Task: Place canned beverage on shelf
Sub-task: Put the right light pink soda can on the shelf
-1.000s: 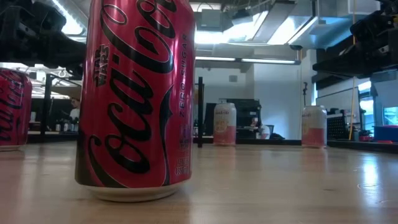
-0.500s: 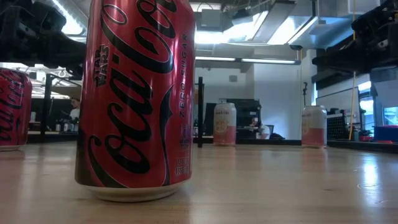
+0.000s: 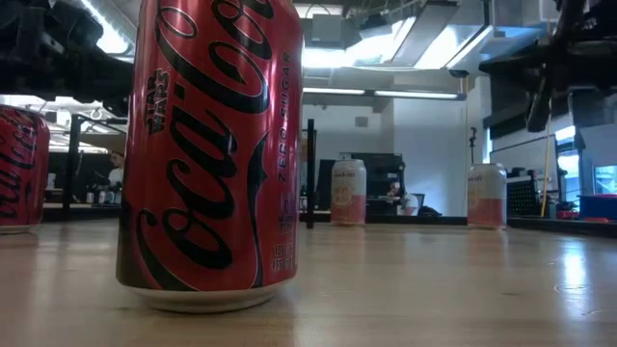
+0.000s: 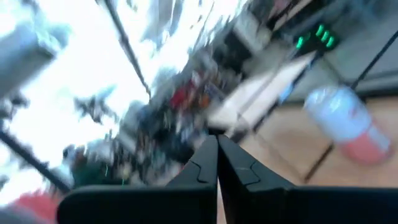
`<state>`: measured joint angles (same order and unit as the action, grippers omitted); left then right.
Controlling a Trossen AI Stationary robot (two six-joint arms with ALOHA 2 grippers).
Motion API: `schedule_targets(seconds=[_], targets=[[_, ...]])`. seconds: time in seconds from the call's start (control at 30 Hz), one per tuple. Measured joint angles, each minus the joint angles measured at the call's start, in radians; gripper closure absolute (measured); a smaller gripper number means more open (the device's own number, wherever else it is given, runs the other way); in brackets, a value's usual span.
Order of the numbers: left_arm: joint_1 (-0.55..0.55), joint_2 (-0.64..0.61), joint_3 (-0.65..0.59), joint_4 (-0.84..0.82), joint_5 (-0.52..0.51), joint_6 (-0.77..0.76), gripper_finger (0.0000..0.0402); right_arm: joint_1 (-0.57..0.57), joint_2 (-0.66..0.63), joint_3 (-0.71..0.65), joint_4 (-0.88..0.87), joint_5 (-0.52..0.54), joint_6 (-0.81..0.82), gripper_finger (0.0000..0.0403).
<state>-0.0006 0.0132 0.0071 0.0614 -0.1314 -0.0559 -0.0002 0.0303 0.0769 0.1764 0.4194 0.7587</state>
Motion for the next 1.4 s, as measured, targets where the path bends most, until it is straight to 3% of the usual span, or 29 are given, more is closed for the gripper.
schedule_targets(seconds=[0.1, 0.33, 0.47, 0.67, 0.9, 1.1, 1.23, 1.4], targets=[[0.000, 0.000, 0.000, 0.014, -0.041, -0.033, 0.0401, -0.001, 0.000, 0.002, 0.055, 0.130, -0.058, 0.0403], [0.000, 0.000, 0.000, 0.148, -0.242, -0.074, 0.0401, -0.003, 0.110, 0.073, -0.003, 0.264, -0.167, 0.0403], [0.000, 0.000, 0.000, 0.227, -0.317, -0.074, 0.0401, -0.058, 0.238, 0.188, -0.132, 0.270, -0.195, 0.0403], [0.000, 0.000, 0.000, 0.280, -0.327, -0.144, 0.0401, -0.183, 0.419, 0.402, -0.363, 0.240, -0.217, 0.0403], [0.000, 0.000, 0.000, 0.292, -0.328, -0.231, 0.0401, -0.401, 0.587, 0.607, -0.552, 0.095, -0.224, 0.0402], [0.000, 0.000, 0.000, 0.309, -0.413, -0.226, 0.0401, -0.586, 0.708, 0.718, -0.646, -0.134, -0.290, 0.0401], [0.000, 0.000, 0.000, 0.318, -0.462, -0.224, 0.0401, -0.681, 0.763, 0.795, -0.708, -0.205, -0.328, 0.0399], [0.000, 0.000, 0.000, 0.317, -0.560, -0.222, 0.0401, -0.788, 0.862, 0.887, -0.848, -0.334, -0.372, 0.0357]])
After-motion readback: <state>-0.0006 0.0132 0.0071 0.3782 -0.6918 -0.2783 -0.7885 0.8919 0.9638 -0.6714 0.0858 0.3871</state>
